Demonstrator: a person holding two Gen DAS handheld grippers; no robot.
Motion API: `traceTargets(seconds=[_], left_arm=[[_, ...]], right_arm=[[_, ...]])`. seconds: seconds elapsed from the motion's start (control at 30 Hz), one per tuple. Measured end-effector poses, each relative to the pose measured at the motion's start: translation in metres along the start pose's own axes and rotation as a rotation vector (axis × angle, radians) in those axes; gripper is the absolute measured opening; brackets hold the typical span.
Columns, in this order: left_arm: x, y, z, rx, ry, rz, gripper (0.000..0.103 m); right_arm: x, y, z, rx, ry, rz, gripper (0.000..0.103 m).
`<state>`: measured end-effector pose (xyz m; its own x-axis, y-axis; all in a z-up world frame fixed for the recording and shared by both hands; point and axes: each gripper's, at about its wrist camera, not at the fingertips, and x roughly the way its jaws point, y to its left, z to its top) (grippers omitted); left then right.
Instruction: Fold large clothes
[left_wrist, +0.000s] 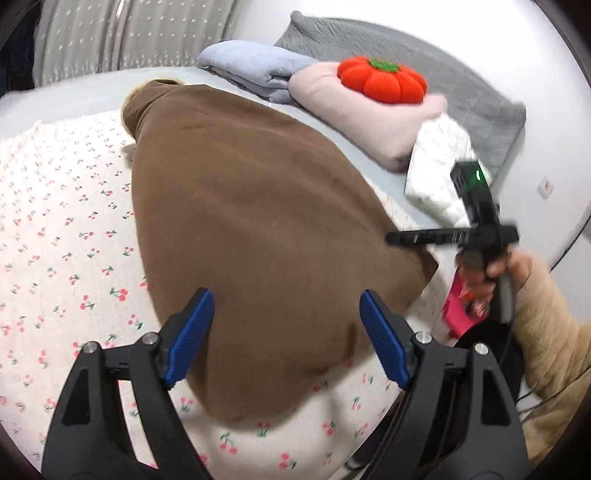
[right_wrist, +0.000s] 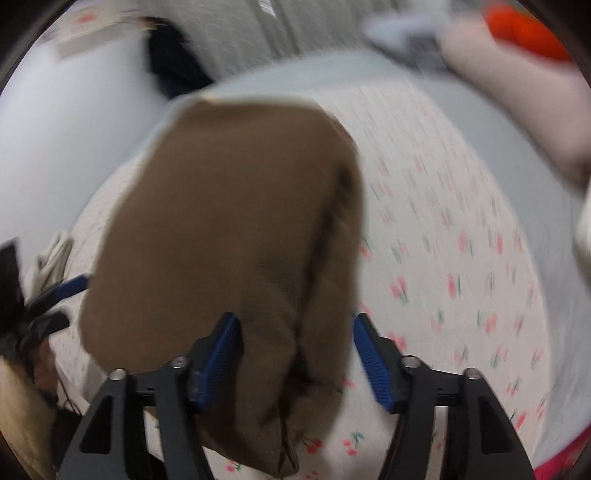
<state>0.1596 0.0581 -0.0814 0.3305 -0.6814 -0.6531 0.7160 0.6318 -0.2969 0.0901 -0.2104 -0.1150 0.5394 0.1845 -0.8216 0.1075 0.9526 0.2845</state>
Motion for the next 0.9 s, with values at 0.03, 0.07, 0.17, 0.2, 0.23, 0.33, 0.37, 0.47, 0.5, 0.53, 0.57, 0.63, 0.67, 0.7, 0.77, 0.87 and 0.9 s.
traceTargets(seconds=[0.03, 0.07, 0.17, 0.2, 0.23, 0.33, 0.37, 0.47, 0.5, 0.53, 0.57, 0.63, 0.67, 0.7, 0.77, 0.87, 0.9], left_arm=[[-0.002, -0.004, -0.003, 0.007, 0.017, 0.029, 0.081], [-0.005, -0.006, -0.007, 0.004, 0.027, 0.046, 0.081], [-0.019, -0.009, -0.013, -0.035, 0.020, 0.104, 0.081], [-0.024, -0.010, -0.012, -0.053, 0.010, 0.126, 0.081], [-0.029, -0.010, -0.012, -0.079, 0.001, 0.149, 0.081], [-0.043, -0.009, -0.013, -0.212, -0.017, 0.207, 0.083], [-0.047, -0.010, -0.016, -0.275, -0.021, 0.223, 0.083], [-0.051, -0.021, -0.022, -0.355, -0.035, 0.295, 0.086], [-0.050, -0.025, -0.023, -0.362, -0.034, 0.321, 0.086], [-0.050, -0.030, -0.024, -0.366, -0.031, 0.350, 0.087], [-0.049, -0.036, -0.027, -0.374, -0.024, 0.395, 0.087], [-0.047, -0.044, -0.029, -0.379, -0.011, 0.459, 0.088], [-0.044, -0.050, -0.031, -0.379, 0.001, 0.503, 0.088], [-0.044, -0.052, -0.032, -0.376, 0.005, 0.521, 0.088], [-0.040, -0.063, -0.035, -0.356, 0.018, 0.553, 0.096], [-0.038, -0.076, -0.038, -0.323, 0.017, 0.613, 0.102], [-0.037, -0.079, -0.038, -0.319, 0.022, 0.623, 0.102]], right_arm=[[-0.001, -0.006, 0.000, 0.035, 0.011, 0.015, 0.067], [-0.008, -0.006, -0.003, 0.044, 0.003, 0.006, 0.068], [-0.037, 0.007, -0.008, 0.008, -0.082, -0.059, 0.070], [-0.047, 0.012, -0.012, -0.002, -0.105, -0.070, 0.070], [-0.052, 0.015, -0.014, -0.003, -0.114, -0.073, 0.072], [-0.065, 0.026, -0.025, -0.006, -0.131, -0.096, 0.077], [-0.068, 0.029, -0.029, -0.007, -0.133, -0.103, 0.077], [-0.074, 0.043, -0.039, -0.017, -0.142, -0.127, 0.079], [-0.076, 0.048, -0.044, -0.021, -0.143, -0.131, 0.080], [-0.077, 0.052, -0.047, -0.022, -0.142, -0.134, 0.080], [-0.078, 0.056, -0.050, -0.022, -0.143, -0.138, 0.080], [-0.080, 0.065, -0.058, -0.026, -0.150, -0.163, 0.081], [-0.081, 0.068, -0.061, -0.026, -0.155, -0.182, 0.082], [-0.083, 0.071, -0.065, -0.028, -0.161, -0.202, 0.083], [-0.084, 0.075, -0.069, -0.031, -0.170, -0.226, 0.083], [-0.087, 0.080, -0.077, -0.030, -0.184, -0.264, 0.084], [-0.088, 0.081, -0.080, -0.028, -0.193, -0.285, 0.086]])
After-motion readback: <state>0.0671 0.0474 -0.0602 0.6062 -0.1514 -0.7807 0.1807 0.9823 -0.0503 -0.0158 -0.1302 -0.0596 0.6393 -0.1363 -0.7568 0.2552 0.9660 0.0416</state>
